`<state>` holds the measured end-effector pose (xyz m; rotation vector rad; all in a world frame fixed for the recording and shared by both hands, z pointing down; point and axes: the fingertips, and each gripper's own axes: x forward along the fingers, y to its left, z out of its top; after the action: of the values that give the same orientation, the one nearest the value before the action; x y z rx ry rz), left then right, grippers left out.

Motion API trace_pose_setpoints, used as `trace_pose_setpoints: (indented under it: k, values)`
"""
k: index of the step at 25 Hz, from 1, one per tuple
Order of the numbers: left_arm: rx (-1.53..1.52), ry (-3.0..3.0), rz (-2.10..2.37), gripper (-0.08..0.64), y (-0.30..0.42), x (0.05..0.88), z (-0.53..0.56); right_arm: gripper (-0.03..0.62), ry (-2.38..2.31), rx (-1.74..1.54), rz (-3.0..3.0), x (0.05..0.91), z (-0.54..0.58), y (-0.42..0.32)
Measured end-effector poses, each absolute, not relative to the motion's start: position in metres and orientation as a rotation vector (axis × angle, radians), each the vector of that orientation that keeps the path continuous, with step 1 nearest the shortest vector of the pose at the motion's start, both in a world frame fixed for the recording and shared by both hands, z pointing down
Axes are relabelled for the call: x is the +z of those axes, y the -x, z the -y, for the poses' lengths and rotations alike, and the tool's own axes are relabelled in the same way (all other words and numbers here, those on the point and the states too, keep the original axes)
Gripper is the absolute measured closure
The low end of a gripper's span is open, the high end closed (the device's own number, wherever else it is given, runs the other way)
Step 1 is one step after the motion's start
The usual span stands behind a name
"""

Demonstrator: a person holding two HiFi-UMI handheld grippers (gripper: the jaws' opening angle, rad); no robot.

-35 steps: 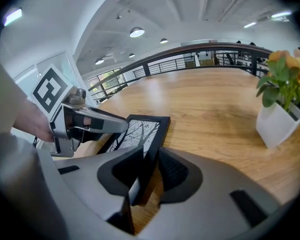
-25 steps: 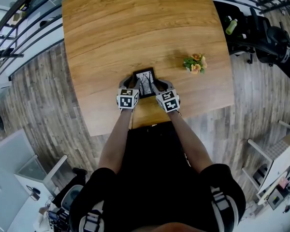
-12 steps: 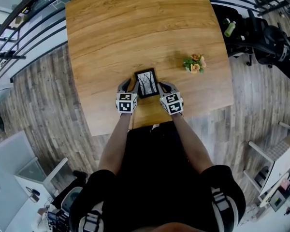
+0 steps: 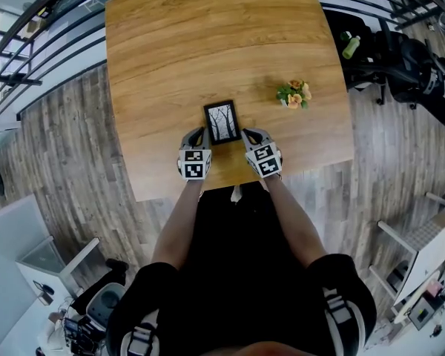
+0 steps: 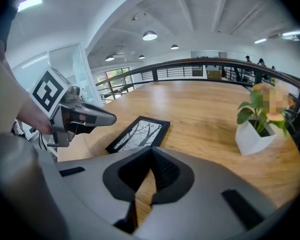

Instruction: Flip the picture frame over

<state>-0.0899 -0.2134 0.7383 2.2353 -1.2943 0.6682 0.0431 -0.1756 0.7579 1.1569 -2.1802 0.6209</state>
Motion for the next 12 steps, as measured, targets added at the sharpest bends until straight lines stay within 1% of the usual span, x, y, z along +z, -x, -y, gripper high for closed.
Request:
trace_pose_setpoints:
  k: [12]
  values:
    - [0.623,-2.216,1.333,0.534,0.075,0.720,0.173,0.584,-1.168,0.558,2.210,0.728,0.149,-0.071]
